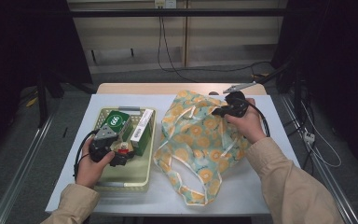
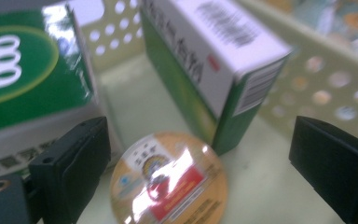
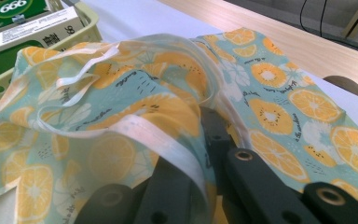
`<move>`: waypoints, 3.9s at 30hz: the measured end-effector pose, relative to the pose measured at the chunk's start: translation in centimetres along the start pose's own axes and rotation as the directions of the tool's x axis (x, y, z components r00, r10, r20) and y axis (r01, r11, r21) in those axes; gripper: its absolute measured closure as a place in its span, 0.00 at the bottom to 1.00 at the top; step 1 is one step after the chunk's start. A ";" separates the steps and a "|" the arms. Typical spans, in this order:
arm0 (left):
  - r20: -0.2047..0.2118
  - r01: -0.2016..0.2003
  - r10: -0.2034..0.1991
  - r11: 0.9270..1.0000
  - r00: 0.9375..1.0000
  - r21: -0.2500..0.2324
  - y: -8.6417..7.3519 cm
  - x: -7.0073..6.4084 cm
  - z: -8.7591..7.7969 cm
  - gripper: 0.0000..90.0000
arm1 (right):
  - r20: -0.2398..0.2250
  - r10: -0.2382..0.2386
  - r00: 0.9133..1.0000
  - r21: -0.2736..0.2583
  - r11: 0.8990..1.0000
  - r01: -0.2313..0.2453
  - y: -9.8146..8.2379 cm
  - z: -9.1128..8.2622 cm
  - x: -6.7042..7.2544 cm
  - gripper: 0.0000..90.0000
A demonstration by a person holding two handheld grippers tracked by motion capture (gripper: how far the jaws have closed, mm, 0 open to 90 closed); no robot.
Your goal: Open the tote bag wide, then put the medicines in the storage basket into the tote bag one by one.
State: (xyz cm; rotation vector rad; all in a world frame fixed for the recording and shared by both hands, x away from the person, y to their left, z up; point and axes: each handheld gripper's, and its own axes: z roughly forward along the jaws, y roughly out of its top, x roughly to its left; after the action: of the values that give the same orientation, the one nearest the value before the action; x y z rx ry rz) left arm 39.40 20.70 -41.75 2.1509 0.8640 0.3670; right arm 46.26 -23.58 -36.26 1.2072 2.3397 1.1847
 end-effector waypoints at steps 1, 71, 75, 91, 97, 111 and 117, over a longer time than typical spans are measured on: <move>-0.008 0.004 -0.003 1.000 1.000 0.007 0.0 0.0 0.1 0.06 | -0.004 -0.004 1.000 -0.003 1.000 0.004 0.0 0.0 0.0 1.00; 0.096 0.077 -0.077 0.997 0.992 0.011 8.6 -5.0 -3.4 0.23 | -0.020 -0.020 1.000 0.025 0.999 0.021 -0.8 0.2 0.4 1.00; 0.135 0.053 -0.053 0.999 0.989 0.007 9.5 -6.3 -2.4 0.23 | -0.018 -0.015 1.000 0.027 1.000 0.016 -0.6 0.2 0.4 1.00; 0.278 -0.034 0.032 0.999 0.960 0.002 13.3 -12.0 4.2 0.23 | -0.016 -0.015 1.000 0.016 1.000 0.015 -0.3 0.2 0.6 1.00; 0.295 -0.053 0.041 0.998 0.955 0.034 13.9 -13.3 7.0 0.23 | -0.020 -0.008 1.000 0.008 1.000 0.008 -0.2 0.1 0.4 1.00; 0.207 -0.007 0.001 1.000 0.978 0.029 14.5 -11.7 11.1 0.23 | -0.043 -0.005 0.999 -0.003 1.000 0.005 0.0 -0.7 0.5 1.00; 0.174 -0.001 -0.002 1.000 0.985 0.019 14.6 -10.5 10.8 0.23 | -0.048 0.000 0.999 0.000 1.000 0.000 0.0 -0.7 0.4 1.00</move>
State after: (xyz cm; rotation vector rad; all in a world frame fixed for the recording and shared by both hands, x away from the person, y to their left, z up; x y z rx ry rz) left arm 43.98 0.65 -37.69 2.1637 0.7713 0.1671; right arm 45.63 -23.67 -35.76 1.1917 2.3747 1.2270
